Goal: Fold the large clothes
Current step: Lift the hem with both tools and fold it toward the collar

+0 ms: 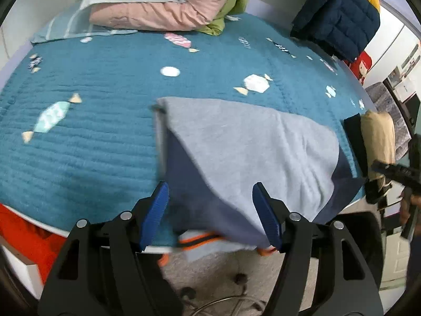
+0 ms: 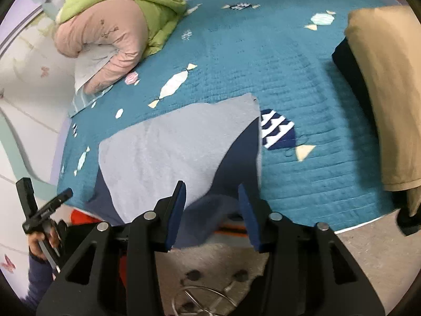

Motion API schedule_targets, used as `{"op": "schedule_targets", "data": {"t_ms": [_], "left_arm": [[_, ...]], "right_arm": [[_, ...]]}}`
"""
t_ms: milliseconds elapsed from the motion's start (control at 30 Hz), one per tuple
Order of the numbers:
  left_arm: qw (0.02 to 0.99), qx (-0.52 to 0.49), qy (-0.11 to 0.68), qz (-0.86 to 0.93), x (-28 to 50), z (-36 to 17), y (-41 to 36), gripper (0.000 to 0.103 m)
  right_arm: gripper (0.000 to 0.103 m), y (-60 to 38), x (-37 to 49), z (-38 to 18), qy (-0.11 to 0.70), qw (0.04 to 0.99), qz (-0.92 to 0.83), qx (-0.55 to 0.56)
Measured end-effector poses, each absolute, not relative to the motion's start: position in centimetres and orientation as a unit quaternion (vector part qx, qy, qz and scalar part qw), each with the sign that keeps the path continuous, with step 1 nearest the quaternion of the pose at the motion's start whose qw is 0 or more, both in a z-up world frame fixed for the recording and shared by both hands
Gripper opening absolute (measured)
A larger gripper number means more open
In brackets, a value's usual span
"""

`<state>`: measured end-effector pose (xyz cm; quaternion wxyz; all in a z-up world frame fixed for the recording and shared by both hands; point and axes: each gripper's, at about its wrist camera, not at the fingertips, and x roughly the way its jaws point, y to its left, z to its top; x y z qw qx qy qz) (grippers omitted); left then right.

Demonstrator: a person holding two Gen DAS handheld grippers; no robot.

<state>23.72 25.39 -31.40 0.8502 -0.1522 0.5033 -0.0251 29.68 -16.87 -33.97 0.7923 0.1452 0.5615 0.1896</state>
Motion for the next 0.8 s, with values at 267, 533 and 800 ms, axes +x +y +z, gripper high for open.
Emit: {"op": "schedule_targets", "data": {"t_ms": [267,533,800], "left_arm": [[0.788,-0.159,0.595,-0.006,25.6,-39.6,22.5,0.067],[0.804,-0.195,0.561,-0.026,24.7,-38.6,24.2,0.067],[0.823,-0.259,0.505,0.008,25.0,-37.9,27.7,0.074]], "right_arm": [[0.000,-15.1,29.1,-44.7,0.696,0.700,0.108,0.114],[0.003,-15.5,28.7,-43.3,0.684,0.705,0.113,0.149],[0.003,-5.3,33.1,-36.0,0.602,0.754,0.217,0.152]]}}
